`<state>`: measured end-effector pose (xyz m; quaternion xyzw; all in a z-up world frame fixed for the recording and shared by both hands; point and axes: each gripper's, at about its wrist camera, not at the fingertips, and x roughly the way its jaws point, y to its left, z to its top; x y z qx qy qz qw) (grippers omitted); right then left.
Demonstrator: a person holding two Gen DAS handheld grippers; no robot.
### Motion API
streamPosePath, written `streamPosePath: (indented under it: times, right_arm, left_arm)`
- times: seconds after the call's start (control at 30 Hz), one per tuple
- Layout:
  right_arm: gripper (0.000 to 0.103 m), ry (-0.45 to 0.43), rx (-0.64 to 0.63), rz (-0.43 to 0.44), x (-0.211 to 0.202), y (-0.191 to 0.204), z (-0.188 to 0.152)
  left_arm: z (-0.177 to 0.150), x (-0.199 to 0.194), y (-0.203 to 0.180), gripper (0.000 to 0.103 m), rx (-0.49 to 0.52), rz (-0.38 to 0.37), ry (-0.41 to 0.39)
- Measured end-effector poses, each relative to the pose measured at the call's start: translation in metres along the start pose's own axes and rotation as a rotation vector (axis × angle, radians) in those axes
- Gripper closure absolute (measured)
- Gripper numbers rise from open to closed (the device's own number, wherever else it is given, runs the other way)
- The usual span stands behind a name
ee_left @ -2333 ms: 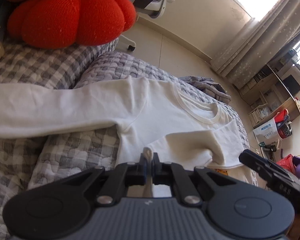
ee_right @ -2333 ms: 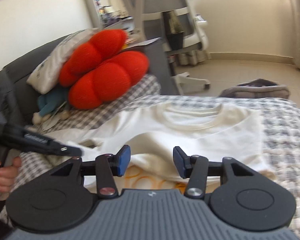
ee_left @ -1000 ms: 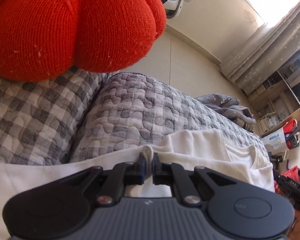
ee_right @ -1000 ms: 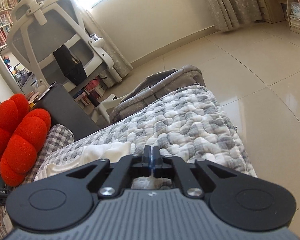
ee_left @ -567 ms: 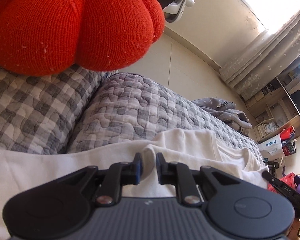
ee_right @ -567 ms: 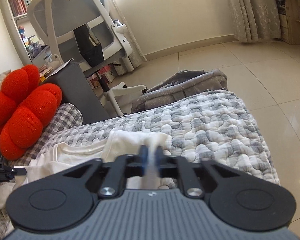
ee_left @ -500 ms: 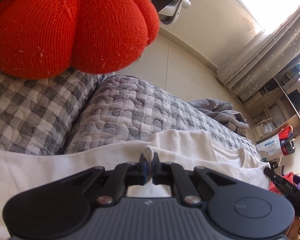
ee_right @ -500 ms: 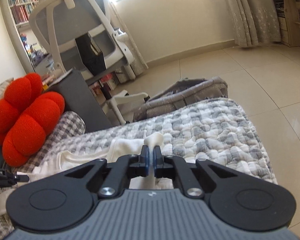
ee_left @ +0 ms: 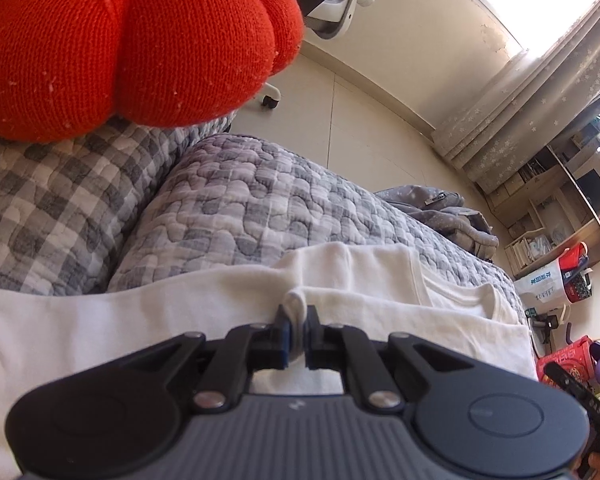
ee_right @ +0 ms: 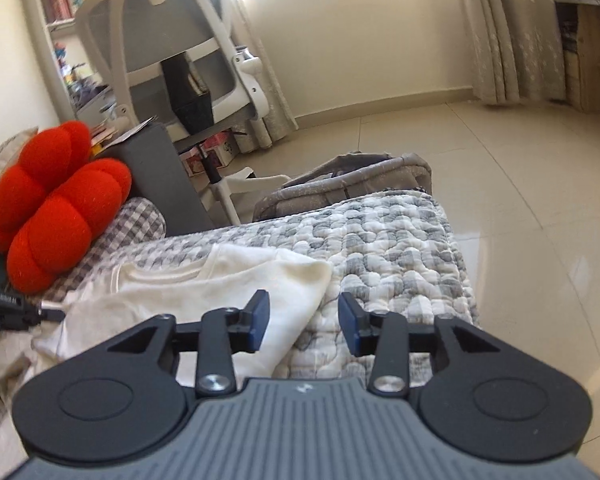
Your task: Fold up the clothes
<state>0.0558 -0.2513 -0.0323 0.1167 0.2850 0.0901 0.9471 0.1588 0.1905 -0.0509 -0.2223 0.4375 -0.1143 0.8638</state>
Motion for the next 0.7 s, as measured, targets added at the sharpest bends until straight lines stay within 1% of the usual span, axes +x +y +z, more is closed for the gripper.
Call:
streamPosePath:
  times: [0.17,0.27,0.33,0.4,0.47,0.5,0.57,0.6,0.7]
  right_arm:
    - [0.057,-0.006,-0.130,0.021,-0.029,0.025,-0.029]
    - [0.057,0.011,-0.257,-0.008,-0.027,0.042,-0.042]
    - [0.057,0.033,-0.351,-0.053,-0.017,0.052,-0.047]
    - [0.057,0.017,-0.448,-0.128,-0.008,0.062,-0.051]
    - [0.057,-0.025,-0.511,-0.176,-0.004,0.068,-0.055]
    - [0.060,-0.048,-0.532,-0.189,-0.003,0.070,-0.056]
    - [0.086,-0.081,-0.543,-0.189,-0.005,0.069,-0.055]
    - [0.096,-0.084,-0.542,-0.192,-0.007,0.068,-0.054]
    - [0.097,-0.078,-0.579,-0.252,-0.009,0.061,-0.061]
  left_arm:
    - [-0.003,-0.003,0.000,0.098,-0.012,-0.006,-0.003]
    - [-0.004,-0.004,0.000,0.098,-0.017,-0.004,-0.004]
    - [-0.004,-0.004,-0.001,0.098,-0.018,0.003,-0.003]
    - [-0.003,-0.004,-0.003,0.098,-0.020,0.014,-0.001]
    - [-0.003,-0.003,-0.006,0.098,-0.014,0.029,0.001]
    - [-0.003,-0.003,-0.008,0.098,-0.011,0.035,0.002]
    - [-0.002,-0.004,-0.011,0.098,-0.007,0.046,0.003]
    - [-0.003,-0.006,-0.013,0.098,-0.005,0.043,-0.003]
    - [-0.006,-0.010,-0.019,0.098,0.009,0.011,-0.015]
